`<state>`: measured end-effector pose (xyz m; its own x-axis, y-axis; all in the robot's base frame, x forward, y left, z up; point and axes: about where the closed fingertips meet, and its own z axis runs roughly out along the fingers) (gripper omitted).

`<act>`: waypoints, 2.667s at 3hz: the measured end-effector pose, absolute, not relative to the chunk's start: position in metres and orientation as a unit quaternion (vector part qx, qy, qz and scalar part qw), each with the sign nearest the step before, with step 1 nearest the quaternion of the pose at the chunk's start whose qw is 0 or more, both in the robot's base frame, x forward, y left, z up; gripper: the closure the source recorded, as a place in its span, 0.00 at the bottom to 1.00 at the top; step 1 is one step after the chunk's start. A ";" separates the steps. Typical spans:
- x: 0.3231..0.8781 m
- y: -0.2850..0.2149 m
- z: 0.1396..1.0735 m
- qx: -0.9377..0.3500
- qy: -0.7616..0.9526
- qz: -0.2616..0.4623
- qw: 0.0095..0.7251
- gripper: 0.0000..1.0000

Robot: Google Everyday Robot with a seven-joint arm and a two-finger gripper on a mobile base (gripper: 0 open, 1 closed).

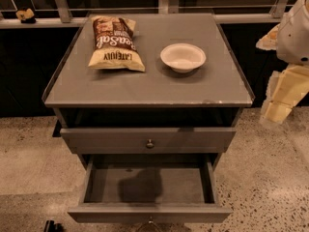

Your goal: Close middle drawer

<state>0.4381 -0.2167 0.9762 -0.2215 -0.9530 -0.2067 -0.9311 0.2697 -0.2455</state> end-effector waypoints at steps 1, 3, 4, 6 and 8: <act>0.435 -0.218 0.978 -0.601 0.781 -0.039 0.165 0.00; 0.398 -0.229 0.950 -0.584 0.787 -0.056 0.190 0.00; 0.381 -0.237 0.915 -0.572 0.795 -0.044 0.196 0.00; 0.358 -0.247 0.835 -0.546 0.817 -0.014 0.184 0.00; 0.351 -0.272 0.748 -0.483 0.862 0.014 0.154 0.00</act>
Offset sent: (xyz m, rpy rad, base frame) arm -0.0442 -0.0151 -0.0214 -0.0241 -0.0822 -0.0511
